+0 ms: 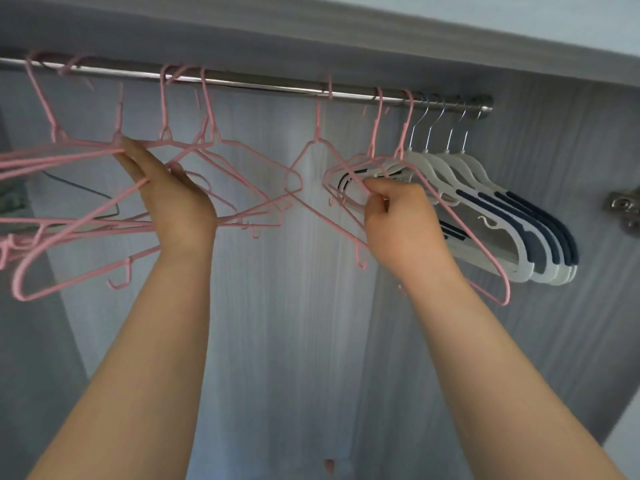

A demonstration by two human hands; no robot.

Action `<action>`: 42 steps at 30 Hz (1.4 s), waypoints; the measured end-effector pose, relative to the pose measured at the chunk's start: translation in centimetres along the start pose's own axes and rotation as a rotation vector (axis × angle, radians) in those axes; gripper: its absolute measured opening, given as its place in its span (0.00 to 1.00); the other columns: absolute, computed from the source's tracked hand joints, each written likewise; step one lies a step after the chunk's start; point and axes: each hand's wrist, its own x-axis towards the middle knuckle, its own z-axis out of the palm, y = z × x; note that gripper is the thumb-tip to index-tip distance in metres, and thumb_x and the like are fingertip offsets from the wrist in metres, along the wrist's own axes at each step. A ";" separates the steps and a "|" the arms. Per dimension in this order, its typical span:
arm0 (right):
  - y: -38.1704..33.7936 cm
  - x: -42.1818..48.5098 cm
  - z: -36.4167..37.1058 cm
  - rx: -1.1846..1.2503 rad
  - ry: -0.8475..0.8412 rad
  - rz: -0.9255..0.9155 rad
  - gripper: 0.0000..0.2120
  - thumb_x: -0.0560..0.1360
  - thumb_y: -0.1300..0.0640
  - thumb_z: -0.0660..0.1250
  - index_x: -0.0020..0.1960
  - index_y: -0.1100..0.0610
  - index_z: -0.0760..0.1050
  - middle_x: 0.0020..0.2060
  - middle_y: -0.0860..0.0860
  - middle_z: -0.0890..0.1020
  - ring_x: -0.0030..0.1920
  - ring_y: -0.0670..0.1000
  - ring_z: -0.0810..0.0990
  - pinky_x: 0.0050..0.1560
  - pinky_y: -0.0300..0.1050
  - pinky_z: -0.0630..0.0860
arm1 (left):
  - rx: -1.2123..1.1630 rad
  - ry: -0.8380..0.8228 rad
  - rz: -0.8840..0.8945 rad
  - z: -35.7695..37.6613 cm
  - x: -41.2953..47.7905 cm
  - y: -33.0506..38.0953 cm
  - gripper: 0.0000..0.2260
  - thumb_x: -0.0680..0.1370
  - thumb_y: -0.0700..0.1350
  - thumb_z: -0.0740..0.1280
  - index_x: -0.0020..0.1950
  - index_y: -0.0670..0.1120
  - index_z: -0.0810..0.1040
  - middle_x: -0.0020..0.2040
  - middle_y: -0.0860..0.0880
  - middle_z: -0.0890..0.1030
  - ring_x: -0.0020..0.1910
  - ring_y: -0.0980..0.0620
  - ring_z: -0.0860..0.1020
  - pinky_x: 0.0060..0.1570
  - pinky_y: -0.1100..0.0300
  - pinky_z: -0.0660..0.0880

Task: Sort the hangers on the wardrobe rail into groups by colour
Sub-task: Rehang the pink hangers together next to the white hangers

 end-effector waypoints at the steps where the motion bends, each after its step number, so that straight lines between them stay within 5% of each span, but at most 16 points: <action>1: 0.0 -0.1 -0.1 -0.012 0.008 0.010 0.17 0.75 0.65 0.52 0.55 0.59 0.76 0.35 0.55 0.78 0.30 0.52 0.69 0.30 0.39 0.64 | -0.031 -0.027 -0.006 0.1 -0.5 -0.1 0.25 0.80 0.37 0.50 0.74 0.44 0.41 0.76 0.40 0.43 0.74 0.48 0.51 0.62 0.78 0.47; 6: 0.8 -0.5 0.2 -0.078 0.058 0.067 0.20 0.75 0.64 0.51 0.62 0.56 0.73 0.37 0.54 0.75 0.35 0.55 0.72 0.31 0.37 0.67 | -0.112 -0.156 0.107 1.0 -3.7 -0.3 0.26 0.79 0.35 0.51 0.74 0.48 0.44 0.76 0.41 0.50 0.75 0.48 0.45 0.64 0.75 0.49; 10: 1.6 -1.5 0.5 -0.144 0.084 0.074 0.13 0.73 0.68 0.50 0.44 0.58 0.72 0.27 0.52 0.69 0.30 0.56 0.68 0.28 0.39 0.64 | -0.163 -0.232 0.130 1.5 -6.1 0.2 0.26 0.80 0.39 0.53 0.74 0.52 0.46 0.75 0.41 0.54 0.75 0.48 0.50 0.71 0.59 0.52; 13: 1.3 -0.8 0.8 -0.147 0.104 0.052 0.17 0.72 0.68 0.50 0.52 0.60 0.75 0.28 0.56 0.71 0.32 0.58 0.74 0.33 0.45 0.74 | -0.158 -0.296 0.150 1.6 -7.4 0.3 0.26 0.80 0.40 0.55 0.74 0.53 0.49 0.75 0.42 0.56 0.74 0.48 0.55 0.67 0.65 0.54; 16: 0.9 0.5 0.7 -0.165 0.108 0.024 0.18 0.73 0.69 0.51 0.56 0.61 0.74 0.25 0.49 0.66 0.27 0.52 0.68 0.26 0.39 0.64 | -0.099 -0.378 0.188 1.6 -8.8 0.5 0.22 0.79 0.40 0.56 0.72 0.49 0.57 0.72 0.42 0.62 0.71 0.47 0.61 0.62 0.72 0.53; 18: 1.0 0.5 0.5 -0.168 0.109 0.011 0.15 0.73 0.69 0.51 0.51 0.60 0.74 0.26 0.50 0.69 0.29 0.53 0.68 0.26 0.37 0.64 | -0.072 -0.423 0.264 1.5 -10.1 0.9 0.18 0.79 0.39 0.58 0.68 0.42 0.66 0.68 0.39 0.68 0.68 0.44 0.66 0.61 0.72 0.55; 20: 1.3 -0.2 0.5 -0.148 0.086 0.012 0.18 0.73 0.68 0.51 0.57 0.59 0.74 0.34 0.55 0.76 0.34 0.56 0.74 0.34 0.41 0.74 | -0.073 -0.473 0.294 1.4 -11.8 1.2 0.15 0.78 0.40 0.59 0.65 0.41 0.70 0.65 0.40 0.72 0.63 0.44 0.71 0.58 0.71 0.59; 25: 1.5 -0.1 0.2 -0.128 0.051 -0.002 0.19 0.75 0.68 0.51 0.61 0.60 0.72 0.40 0.60 0.80 0.39 0.57 0.79 0.40 0.46 0.78 | -0.105 -0.590 0.195 1.4 -15.4 1.2 0.16 0.78 0.44 0.60 0.66 0.45 0.70 0.65 0.45 0.73 0.62 0.47 0.73 0.60 0.63 0.65; 29: 2.1 -1.1 0.5 -0.177 -0.020 -0.076 0.15 0.75 0.69 0.52 0.52 0.57 0.73 0.30 0.53 0.73 0.32 0.53 0.72 0.29 0.38 0.65 | -0.105 -0.661 0.121 1.2 -17.2 0.6 0.17 0.78 0.44 0.60 0.67 0.45 0.67 0.65 0.47 0.73 0.63 0.50 0.71 0.61 0.67 0.62; 33: 2.1 -1.0 0.0 -0.128 -0.012 -0.093 0.14 0.73 0.70 0.52 0.49 0.65 0.75 0.32 0.58 0.76 0.32 0.55 0.75 0.29 0.44 0.66 | -0.106 -0.680 0.055 0.6 -17.8 -0.2 0.20 0.78 0.44 0.61 0.69 0.45 0.63 0.65 0.46 0.73 0.63 0.52 0.70 0.60 0.68 0.61; 39: 1.0 0.8 0.1 -0.096 -0.015 -0.124 0.12 0.73 0.69 0.52 0.36 0.55 0.66 0.27 0.50 0.68 0.30 0.49 0.67 0.26 0.33 0.63 | -0.084 -0.650 -0.031 -0.1 -18.1 -0.7 0.21 0.78 0.45 0.61 0.70 0.46 0.62 0.64 0.47 0.73 0.63 0.53 0.70 0.60 0.67 0.62; 42: 1.1 1.0 0.2 -0.064 -0.046 -0.068 0.14 0.71 0.71 0.51 0.31 0.57 0.62 0.24 0.49 0.64 0.26 0.46 0.62 0.23 0.39 0.60 | -0.068 -0.642 -0.028 -0.4 -18.4 -0.7 0.21 0.78 0.45 0.61 0.70 0.47 0.62 0.64 0.49 0.73 0.61 0.55 0.70 0.58 0.69 0.62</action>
